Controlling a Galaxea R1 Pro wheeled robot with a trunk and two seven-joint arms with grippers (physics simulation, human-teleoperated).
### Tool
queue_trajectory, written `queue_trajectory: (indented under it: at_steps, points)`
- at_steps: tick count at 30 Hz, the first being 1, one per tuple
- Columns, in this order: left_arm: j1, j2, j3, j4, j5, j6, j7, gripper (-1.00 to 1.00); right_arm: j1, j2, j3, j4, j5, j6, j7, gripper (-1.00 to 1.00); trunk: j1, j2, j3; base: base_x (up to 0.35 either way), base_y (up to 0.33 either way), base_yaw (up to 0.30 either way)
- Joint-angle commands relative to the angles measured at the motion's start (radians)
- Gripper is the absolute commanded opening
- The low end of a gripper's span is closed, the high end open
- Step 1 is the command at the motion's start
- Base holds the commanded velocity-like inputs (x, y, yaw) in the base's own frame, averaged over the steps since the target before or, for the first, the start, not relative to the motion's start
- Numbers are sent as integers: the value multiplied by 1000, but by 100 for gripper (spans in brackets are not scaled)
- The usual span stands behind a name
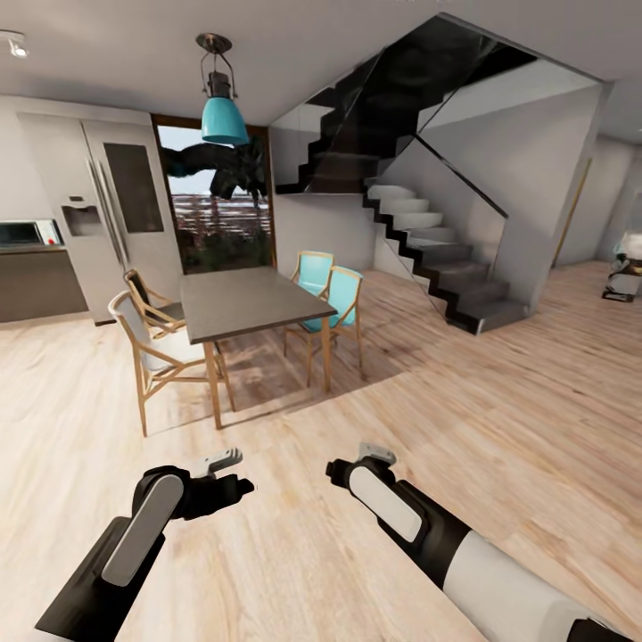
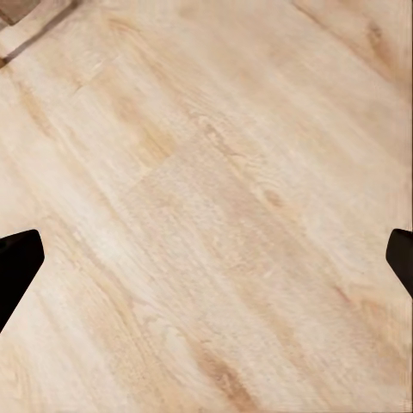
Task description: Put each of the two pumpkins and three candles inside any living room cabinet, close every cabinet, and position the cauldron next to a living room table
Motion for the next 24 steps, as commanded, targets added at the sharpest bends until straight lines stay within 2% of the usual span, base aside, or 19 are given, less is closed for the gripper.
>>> queue_trajectory:
  at_steps: [1,7,15,21,24]
  points:
    - [-1,1,-2,-2,9,1,10,100,-1,0,2,3,-3,4,-5,100,0,-1,-1,93,-234,-294]
    - [-1,2,-3,-2,9,1,10,100,-1,1,0,42,-4,3,-6,100,0,-1,-1,132,-246,-244]
    - [-1,1,-5,-2,9,1,10,100,-1,1,1,83,-6,2,-4,100,0,-1,-1,157,-250,-20]
    - [-1,1,-6,0,9,1,10,100,-1,2,-1,100,-42,-1,-7,100,0,-1,-1,160,-250,-1]
    - [-1,1,-6,0,9,1,10,100,-1,3,-1,100,-46,-2,-6,100,0,-1,-1,161,-250,0]
